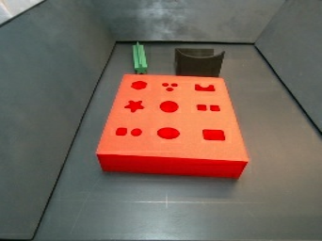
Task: Pick up the star object. Move up. Place the star object on the fixture. Regrasp the star object. Move to above the board. Insert the star object.
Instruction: Pick up the star object.
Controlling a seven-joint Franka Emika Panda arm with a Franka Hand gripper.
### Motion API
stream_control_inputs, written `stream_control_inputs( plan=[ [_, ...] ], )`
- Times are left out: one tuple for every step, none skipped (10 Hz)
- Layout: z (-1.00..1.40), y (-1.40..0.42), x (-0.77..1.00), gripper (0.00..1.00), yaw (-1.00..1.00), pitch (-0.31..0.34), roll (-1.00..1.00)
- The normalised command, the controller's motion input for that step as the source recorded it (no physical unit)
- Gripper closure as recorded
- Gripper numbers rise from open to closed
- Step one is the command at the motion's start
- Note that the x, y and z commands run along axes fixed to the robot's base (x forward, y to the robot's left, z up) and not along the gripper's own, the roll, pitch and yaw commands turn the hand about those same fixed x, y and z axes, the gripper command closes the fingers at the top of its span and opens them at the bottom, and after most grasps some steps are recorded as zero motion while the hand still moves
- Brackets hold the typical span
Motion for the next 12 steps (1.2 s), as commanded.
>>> stream_control_inputs(
  plan=[
    [-0.42,0.41,0.00,0.00,0.06,0.019,0.00],
    [-0.89,0.25,-0.32,0.00,0.35,-0.026,0.22],
    [-0.79,0.10,-0.44,0.00,0.44,-0.059,0.29],
    [-0.73,0.06,-0.14,0.00,0.42,-0.046,0.29],
    [-0.73,0.04,-0.03,0.00,0.38,-0.047,0.28],
    [-0.72,0.00,-0.06,0.00,0.36,-0.043,0.30],
    [-0.71,0.00,-0.02,0.00,0.34,-0.043,0.31],
    [-0.63,0.00,0.00,0.00,0.30,-0.047,0.34],
    [-0.62,0.00,0.00,0.00,0.32,-0.043,0.35],
    [-0.66,0.00,0.00,0.00,0.32,-0.029,0.34],
    [-0.71,0.00,0.00,0.00,0.29,-0.019,0.32],
    [-0.72,-0.04,0.00,0.00,0.25,-0.010,0.31]
  ],
)
